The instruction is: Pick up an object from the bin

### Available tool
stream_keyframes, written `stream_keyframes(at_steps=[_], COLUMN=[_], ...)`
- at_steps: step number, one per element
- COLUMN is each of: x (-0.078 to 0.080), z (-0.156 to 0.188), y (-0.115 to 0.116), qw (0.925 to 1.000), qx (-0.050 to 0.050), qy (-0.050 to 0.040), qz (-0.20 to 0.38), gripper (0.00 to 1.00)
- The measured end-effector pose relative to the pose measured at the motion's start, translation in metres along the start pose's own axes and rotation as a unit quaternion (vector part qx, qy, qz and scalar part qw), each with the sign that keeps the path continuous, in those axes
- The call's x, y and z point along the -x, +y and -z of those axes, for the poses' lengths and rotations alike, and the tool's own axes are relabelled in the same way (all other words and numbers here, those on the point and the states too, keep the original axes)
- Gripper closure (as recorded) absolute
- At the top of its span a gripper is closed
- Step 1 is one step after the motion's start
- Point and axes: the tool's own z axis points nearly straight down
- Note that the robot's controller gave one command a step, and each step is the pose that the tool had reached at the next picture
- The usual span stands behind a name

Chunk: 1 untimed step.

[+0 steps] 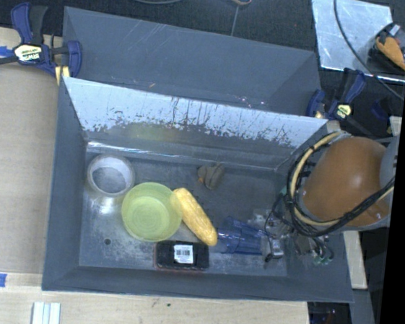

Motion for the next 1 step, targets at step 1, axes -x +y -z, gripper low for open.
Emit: stream_keyframes(at_steps=[1], x=[0.0002], z=[0.0326], y=[-0.0001], qw=[1.0], qx=[0.0], qy=[0.0003], qz=[0.0], gripper=[1.0])
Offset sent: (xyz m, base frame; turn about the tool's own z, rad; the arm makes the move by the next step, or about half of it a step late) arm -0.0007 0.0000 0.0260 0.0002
